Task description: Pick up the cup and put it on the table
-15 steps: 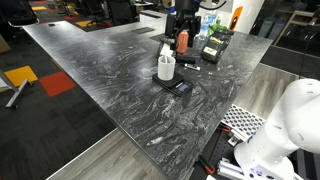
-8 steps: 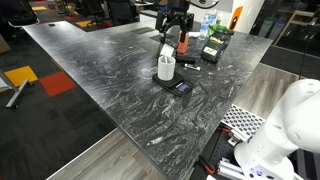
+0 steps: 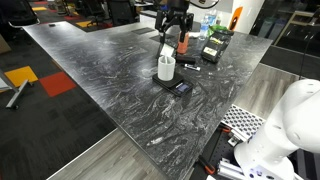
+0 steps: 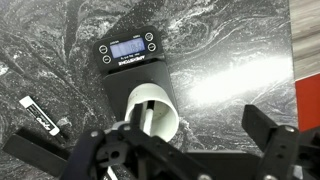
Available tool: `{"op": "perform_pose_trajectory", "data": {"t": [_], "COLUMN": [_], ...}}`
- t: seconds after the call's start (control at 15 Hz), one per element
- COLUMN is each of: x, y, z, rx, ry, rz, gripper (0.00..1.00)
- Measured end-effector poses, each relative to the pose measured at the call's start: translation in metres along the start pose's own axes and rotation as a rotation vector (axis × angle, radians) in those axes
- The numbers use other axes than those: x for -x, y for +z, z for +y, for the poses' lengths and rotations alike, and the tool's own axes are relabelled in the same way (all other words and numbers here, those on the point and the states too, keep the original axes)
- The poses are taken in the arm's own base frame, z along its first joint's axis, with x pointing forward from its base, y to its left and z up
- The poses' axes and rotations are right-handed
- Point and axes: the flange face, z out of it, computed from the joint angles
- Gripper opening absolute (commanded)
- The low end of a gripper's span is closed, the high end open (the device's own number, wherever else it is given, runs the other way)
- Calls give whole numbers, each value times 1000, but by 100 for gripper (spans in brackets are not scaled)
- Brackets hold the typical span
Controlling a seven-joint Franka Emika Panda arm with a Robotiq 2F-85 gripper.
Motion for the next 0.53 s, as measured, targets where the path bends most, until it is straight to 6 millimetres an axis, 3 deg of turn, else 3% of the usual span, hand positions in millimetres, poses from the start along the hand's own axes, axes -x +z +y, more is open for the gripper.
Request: {"op": "perform_pose_trajectory", "data": {"t": [0.27,0.53], "x": [0,-3], "y": [0,-10], "z": [2,17], "rx": [0,-10], "ry": [2,-8], "rz": [-2,-1], "gripper": [100,100]}}
